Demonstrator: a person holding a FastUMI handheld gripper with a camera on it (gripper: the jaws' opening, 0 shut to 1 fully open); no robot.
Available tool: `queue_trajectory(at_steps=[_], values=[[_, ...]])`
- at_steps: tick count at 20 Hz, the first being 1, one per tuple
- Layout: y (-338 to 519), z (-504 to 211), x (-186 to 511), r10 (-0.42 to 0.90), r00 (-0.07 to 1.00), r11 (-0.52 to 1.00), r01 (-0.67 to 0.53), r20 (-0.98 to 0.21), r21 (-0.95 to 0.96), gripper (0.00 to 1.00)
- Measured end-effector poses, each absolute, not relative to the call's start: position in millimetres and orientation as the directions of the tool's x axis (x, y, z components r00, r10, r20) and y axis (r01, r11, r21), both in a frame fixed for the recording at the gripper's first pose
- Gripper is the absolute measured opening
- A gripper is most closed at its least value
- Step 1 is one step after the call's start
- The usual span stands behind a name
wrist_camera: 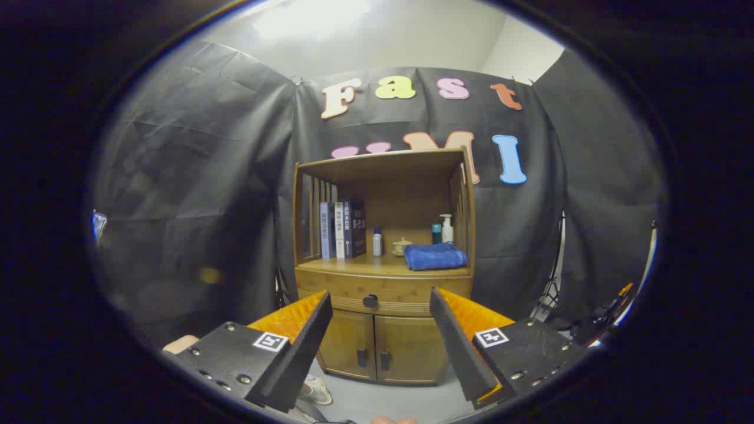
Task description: Pull open the drawer, take out the items inside it, and place them on the countertop above the cabinet.
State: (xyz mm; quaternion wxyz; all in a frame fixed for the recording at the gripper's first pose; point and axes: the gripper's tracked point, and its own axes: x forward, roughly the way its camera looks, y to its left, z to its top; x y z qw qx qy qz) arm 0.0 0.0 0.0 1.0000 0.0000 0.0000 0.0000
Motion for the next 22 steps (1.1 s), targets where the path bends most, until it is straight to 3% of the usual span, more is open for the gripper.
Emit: queue_trajectory(at_steps=[22], values=[[11.4, -24.5, 7.4, 0.020, 0.999, 0.999, -0.022, -0.039, -0.028, 1.00]])
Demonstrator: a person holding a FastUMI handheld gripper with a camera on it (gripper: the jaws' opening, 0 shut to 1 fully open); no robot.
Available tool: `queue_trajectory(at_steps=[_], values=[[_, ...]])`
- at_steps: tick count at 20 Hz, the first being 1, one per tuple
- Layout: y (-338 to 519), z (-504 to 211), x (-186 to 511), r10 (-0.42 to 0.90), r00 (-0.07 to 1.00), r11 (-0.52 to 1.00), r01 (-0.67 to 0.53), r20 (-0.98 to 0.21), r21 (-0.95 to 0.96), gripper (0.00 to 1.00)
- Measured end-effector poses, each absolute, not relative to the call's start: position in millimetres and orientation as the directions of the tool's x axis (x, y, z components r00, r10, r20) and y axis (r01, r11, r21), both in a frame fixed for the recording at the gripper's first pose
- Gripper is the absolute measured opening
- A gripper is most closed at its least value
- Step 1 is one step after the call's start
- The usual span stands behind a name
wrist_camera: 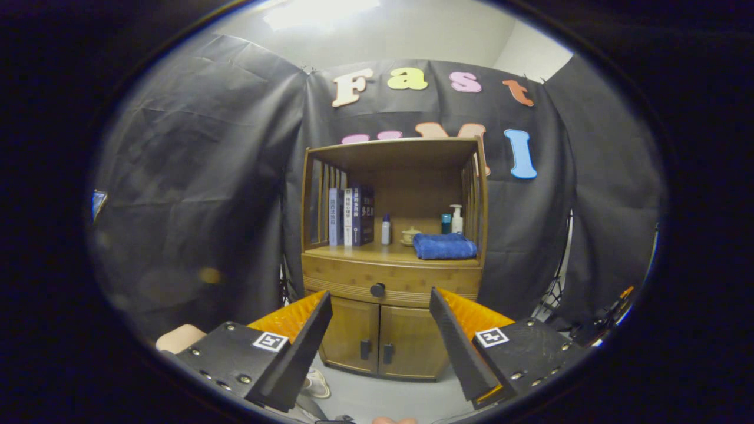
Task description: Pull open the drawer, take out the items inside it, and place them on the countertop above the cabinet.
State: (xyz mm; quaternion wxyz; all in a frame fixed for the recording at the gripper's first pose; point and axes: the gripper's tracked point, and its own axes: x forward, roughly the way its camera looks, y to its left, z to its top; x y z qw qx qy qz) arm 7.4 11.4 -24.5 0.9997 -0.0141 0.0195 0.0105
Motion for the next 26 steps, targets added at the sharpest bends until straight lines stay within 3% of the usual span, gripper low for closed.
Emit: queue_trajectory(at_steps=[11, 17, 21, 24, 26], values=[[27.0, -41.3, 115.5, 0.016, 0.999, 0.998, -0.018, -0.028, -0.061, 1.00], [31.6, -111.1, 215.0, -0.020, 0.984, 0.994, 0.001, -0.175, -0.110, 0.99], [35.9, -141.0, 269.5, -0.052, 0.971, 0.989, 0.017, -0.234, -0.150, 0.85], [38.1, -153.1, 302.7, -0.070, 0.967, 0.984, 0.027, -0.246, -0.175, 0.64], [36.8, -169.7, 316.5, -0.091, 0.953, 0.983, 0.039, -0.291, -0.180, 0.64]])
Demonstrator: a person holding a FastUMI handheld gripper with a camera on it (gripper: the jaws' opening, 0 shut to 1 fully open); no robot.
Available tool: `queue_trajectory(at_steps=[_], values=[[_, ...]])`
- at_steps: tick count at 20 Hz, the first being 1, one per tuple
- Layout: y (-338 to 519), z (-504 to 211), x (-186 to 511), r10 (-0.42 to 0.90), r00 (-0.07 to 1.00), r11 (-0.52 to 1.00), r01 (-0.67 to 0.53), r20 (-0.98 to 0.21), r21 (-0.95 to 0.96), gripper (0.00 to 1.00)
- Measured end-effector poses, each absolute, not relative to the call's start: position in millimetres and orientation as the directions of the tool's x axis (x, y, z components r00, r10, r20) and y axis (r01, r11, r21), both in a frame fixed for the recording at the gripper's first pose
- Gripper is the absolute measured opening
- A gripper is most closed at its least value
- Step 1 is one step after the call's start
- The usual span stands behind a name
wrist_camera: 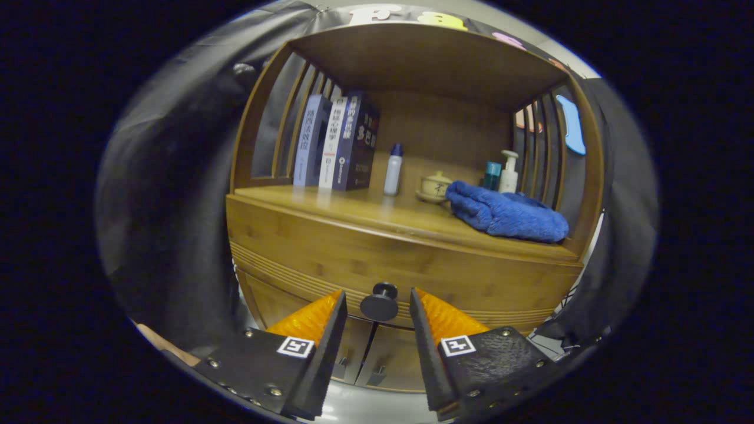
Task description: Pull open the drawer, take out the items inside it, and place them on the countertop above the cabinet.
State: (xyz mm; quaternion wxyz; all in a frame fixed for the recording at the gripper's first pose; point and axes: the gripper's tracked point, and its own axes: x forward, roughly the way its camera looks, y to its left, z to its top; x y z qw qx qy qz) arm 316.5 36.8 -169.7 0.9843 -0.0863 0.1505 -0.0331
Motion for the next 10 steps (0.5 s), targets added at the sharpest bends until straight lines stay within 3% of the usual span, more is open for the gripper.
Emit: queue_trajectory(at_steps=[3, 10], values=[[32.5, -189.5, 325.8, -0.124, 0.932, 0.984, 0.072, -0.340, -0.161, 0.64], [31.8, -197.8, 335.0, -0.160, 0.934, 0.979, 0.109, -0.320, -0.172, 0.29]])
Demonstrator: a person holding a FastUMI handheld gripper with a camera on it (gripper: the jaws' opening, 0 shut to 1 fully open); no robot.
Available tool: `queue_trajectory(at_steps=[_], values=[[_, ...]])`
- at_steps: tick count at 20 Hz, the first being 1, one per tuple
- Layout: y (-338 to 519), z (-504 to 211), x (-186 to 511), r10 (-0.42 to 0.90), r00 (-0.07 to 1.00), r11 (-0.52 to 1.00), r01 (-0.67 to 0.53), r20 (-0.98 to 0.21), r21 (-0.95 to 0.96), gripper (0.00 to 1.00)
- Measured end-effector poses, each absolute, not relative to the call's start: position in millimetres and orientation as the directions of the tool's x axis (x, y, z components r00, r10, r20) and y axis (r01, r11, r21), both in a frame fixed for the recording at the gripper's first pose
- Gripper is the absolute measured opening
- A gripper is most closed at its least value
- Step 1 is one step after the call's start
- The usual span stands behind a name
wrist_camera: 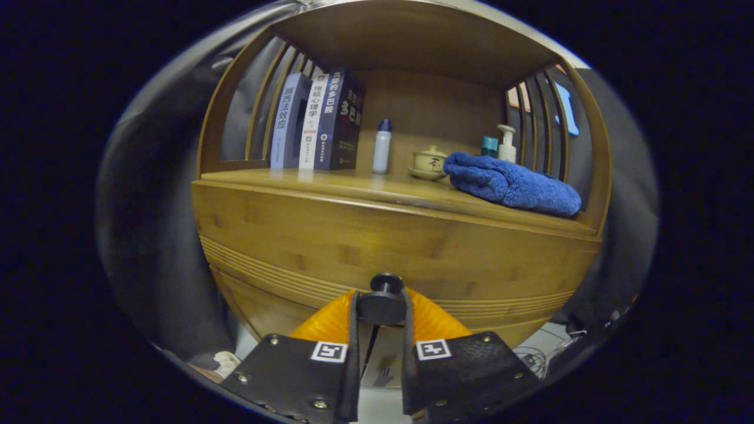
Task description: Pull open the drawer, take out the items inside it, and place them on the countertop above the cabinet.
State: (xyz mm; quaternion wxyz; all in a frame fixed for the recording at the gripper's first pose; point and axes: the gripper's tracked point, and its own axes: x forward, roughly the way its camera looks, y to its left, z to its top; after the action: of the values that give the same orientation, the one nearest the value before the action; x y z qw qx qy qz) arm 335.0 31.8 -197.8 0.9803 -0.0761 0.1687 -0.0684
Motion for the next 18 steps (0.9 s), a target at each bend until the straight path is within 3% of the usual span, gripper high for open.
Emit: queue_trajectory(at_steps=[18], values=[[58.2, -198.2, 192.7, -0.037, 0.897, 0.998, 0.010, -0.441, -0.064, 0.28]])
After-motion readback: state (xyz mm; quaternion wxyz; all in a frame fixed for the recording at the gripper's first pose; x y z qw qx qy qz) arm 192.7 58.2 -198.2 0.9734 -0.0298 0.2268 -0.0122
